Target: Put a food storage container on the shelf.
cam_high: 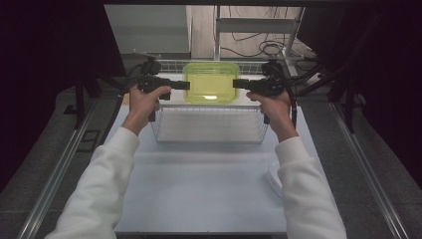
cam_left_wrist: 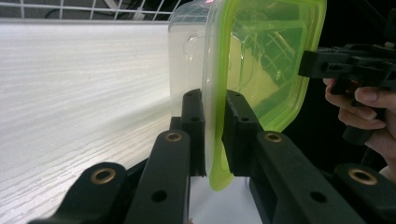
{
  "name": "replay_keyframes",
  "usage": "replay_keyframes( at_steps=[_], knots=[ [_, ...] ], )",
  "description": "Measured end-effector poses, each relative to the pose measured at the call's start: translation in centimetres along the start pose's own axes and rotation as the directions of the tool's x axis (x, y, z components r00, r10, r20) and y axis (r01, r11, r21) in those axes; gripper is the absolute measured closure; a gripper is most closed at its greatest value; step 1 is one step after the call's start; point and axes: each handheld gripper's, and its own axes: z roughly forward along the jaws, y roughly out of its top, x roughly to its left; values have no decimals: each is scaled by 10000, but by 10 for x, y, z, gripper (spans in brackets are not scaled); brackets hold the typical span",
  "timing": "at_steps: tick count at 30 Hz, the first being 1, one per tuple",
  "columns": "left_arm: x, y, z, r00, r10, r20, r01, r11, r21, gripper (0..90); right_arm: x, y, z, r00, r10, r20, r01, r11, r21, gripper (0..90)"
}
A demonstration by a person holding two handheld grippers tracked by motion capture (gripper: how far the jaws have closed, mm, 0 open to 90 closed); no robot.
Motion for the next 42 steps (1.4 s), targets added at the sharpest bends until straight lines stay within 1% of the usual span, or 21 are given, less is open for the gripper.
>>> replay_keyframes(
  at_steps=[5, 6, 10, 15, 19, 22, 23, 24, 25, 26, 27, 28, 29, 32, 33, 34, 35, 36, 37, 38, 42],
  knots=[
    [5, 2, 4, 9996, -278, -20, 278, 9995, 123, 807, -5, 2, 6, 9994, 349, -52, -348, 9991, 244, 782],
    [7, 3, 6, 9990, -441, -30, 442, 9989, 150, 807, -8, 2, 9, 9988, 489, -75, -486, 9982, 345, 783],
    [12, 3, 9, 9984, -557, -111, 561, 9978, 344, 806, -12, 2, 13, 9976, 684, -88, -679, 9964, 515, 783],
    [19, 7, 11, 9965, -819, 145, 812, 9958, 423, 807, -18, 3, 18, 9955, 937, -127, -928, 9941, 569, 782],
    [24, 12, 13, 9927, -1193, 184, 1183, 9918, 483, 804, -23, 4, 22, 9916, 1280, -174, -1267, 9901, 608, 778],
    [30, 17, 15, 9862, -1628, 297, 1611, 9856, 515, 796, -26, 6, 27, 9877, 1560, -114, -1548, 9854, 703, 768],
    [30, 17, 15, 9862, -1628, 297, 1611, 9856, 515, 794, -26, 6, 27, 9877, 1560, -114, -1548, 9854, 703, 768],
    [33, 19, 16, 9818, -1861, 368, 1842, 9816, 495, 793, -30, 7, 30, 9834, 1810, -93, -1797, 9804, 805, 763],
    [33, 19, 16, 9818, -1861, 368, 1842, 9816, 495, 792, -30, 7, 30, 9834, 1810, -93, -1797, 9804, 805, 763],
    [36, 20, 17, 9761, -2124, 447, 2105, 9766, 450, 792, -33, 7, 32, 9774, 2106, -158, -2089, 9750, 764, 760],
    [36, 20, 17, 9761, -2124, 447, 2105, 9766, 450, 791, -33, 7, 32, 9774, 2106, -158, -2089, 9750, 764, 760],
    [37, 21, 18, 9734, -2234, 504, 2215, 9743, 408, 791, -33, 7, 32, 9749, 2218, -164, -2201, 9728, 725, 758],
    [39, 21, 19, 9721, -2285, 524, 2266, 9732, 395, 790, -37, 6, 34, 9685, 2477, -240, -2457, 9671, 665, 752],
    [41, 21, 21, 9671, -2479, 564, 2468, 9687, 263, 788, -40, 6, 36, 9633, 2666, -308, -2644, 9625, 600, 744],
    [43, 21, 22, 9636, -2609, 584, 2601, 9654, 211, 783, -42, 5, 40, 9560, 2921, -282, -2905, 9556, 500, 735],
    [43, 21, 22, 9636, -2609, 584, 2601, 9654, 211, 780, -43, 5, 41, 9547, 2964, -250, -2951, 9544, 457, 733],
    [45, 22, 24, 9592, -2757, 625, 2750, 9612, 209, 775, -44, 5, 43, 9518, 3060, -219, -3050, 9515, 413, 729],
    [45, 22, 24, 9592, -2757, 625, 2750, 9612, 209, 770, -44, 5, 43, 9518, 3060, -219, -3050, 9515, 413, 729],
    [46, 21, 24, 9575, -2812, 643, 2804, 9597, 213, 770, -45, 5, 44, 9480, 3178, -195, -3169, 9477, 379, 725],
    [48, 21, 26, 9542, -2913, 680, 2905, 9566, 214, 759, -47, 5, 47, 9390, 3434, -200, -3428, 9390, 290, 720],
    [50, 21, 26, 9520, -2976, 717, 2969, 9547, 207, 750, -50, 4, 50, 9316, 3627, -243, -3623, 9318, 217, 716]
  ],
)
